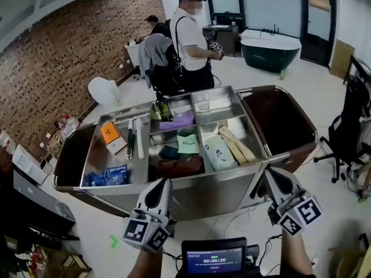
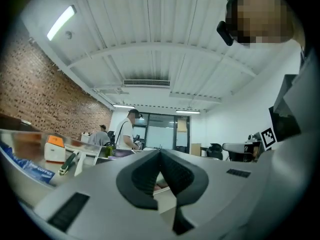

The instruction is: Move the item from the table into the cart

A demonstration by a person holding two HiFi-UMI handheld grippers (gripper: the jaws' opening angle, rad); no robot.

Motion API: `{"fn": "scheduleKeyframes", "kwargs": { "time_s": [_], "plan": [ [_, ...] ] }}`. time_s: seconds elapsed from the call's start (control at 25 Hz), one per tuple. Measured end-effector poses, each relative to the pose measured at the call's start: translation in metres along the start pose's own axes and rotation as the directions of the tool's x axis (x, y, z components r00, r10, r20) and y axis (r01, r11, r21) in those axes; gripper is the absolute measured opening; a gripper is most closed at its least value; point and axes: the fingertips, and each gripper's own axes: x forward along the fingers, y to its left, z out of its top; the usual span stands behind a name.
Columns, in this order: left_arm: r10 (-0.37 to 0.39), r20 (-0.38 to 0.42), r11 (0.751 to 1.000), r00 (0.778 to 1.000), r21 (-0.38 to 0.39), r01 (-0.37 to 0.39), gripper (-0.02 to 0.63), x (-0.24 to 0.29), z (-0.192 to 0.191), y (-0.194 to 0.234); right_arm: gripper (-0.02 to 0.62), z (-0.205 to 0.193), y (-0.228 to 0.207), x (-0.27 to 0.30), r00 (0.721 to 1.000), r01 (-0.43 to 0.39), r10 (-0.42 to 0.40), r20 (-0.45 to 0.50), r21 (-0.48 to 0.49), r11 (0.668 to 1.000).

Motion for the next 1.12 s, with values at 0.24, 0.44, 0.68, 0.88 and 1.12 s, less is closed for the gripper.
{"fn": "scheduleKeyframes", "kwargs": {
  "time_s": [0.24, 0.44, 0.68, 0.88, 1.12],
  "plan": [
    [-0.003, 0.004, 1.000, 1.000, 0.011, 0.003, 0.005, -0.017, 0.002, 0.009, 0.002, 0.001, 0.015, -0.001, 1.000, 0.011, -0.012, -0.020, -0.022, 1.000],
    [-0.002, 0.011, 0.999, 1.000, 0.042, 0.002, 0.005, -0.020, 0.002, 0.012, 0.002, 0.001, 0.022, -0.003, 1.000, 0.008, -0.008, -0.020, -0.028, 1.000],
    [-0.011, -0.001, 1.000, 1.000, 0.023, 0.011, 0.005, -0.018, -0.003, 0.011, 0.002, -0.001, 0.021, -0.003, 1.000, 0.012, -0.013, -0.026, -0.023, 1.000],
    [-0.022, -0.007, 1.000, 1.000, 0.008, 0.022, 0.005, -0.015, -0.004, 0.011, 0.002, -0.001, 0.024, 0.003, 1.000, 0.007, -0.007, -0.025, -0.021, 1.000],
    [-0.026, -0.005, 1.000, 1.000, 0.001, 0.026, 0.005, -0.014, -0.004, 0.014, 0.002, -0.004, 0.026, 0.008, 1.000, 0.008, -0.008, -0.027, -0.018, 1.000]
  ]
}}
